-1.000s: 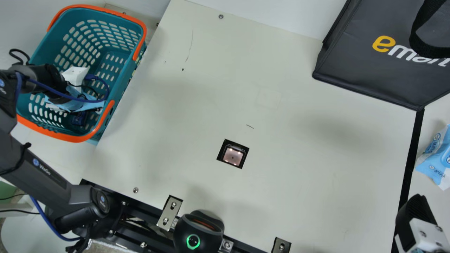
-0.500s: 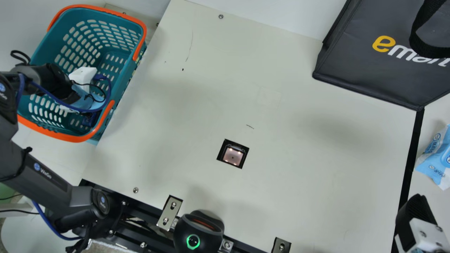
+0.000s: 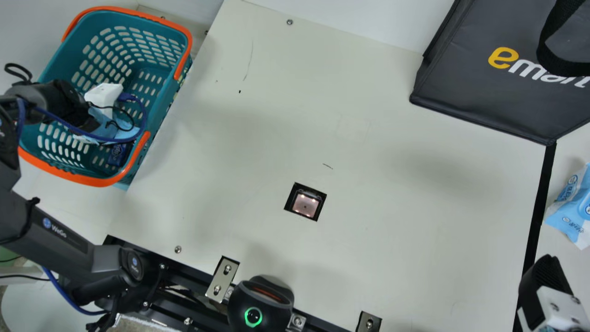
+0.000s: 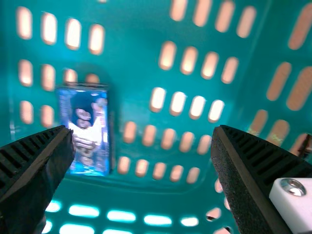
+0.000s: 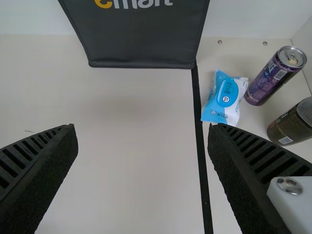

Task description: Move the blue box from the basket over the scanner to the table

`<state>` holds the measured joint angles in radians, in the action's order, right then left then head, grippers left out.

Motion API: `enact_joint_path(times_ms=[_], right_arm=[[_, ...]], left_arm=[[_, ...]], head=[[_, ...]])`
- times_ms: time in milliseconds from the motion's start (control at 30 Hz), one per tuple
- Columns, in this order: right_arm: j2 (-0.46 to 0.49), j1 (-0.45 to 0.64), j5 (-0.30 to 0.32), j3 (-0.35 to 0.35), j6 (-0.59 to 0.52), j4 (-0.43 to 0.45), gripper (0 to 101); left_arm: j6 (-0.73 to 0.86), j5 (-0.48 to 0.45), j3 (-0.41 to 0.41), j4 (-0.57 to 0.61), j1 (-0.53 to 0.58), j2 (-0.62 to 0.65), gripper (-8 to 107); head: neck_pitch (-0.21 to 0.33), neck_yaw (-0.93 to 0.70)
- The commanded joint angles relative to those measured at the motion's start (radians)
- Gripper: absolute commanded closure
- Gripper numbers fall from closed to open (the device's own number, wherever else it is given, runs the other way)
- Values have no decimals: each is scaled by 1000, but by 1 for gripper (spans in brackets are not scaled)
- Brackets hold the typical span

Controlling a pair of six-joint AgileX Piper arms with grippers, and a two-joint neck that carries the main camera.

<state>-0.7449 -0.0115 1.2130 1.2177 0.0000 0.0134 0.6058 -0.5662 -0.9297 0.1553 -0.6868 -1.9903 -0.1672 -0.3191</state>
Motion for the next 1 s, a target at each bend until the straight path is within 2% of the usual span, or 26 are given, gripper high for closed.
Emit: enact_joint_path(times_ms=[0,967], right_arm=[[0,0,0,0,0,0,6],[0,0,0,0,0,0,6]], left_arm=[[2,5,-4,-9,-6,-3,9],[-2,122,-24,-87,-35,-93,9]], head=[[29,-2],[29,-2]])
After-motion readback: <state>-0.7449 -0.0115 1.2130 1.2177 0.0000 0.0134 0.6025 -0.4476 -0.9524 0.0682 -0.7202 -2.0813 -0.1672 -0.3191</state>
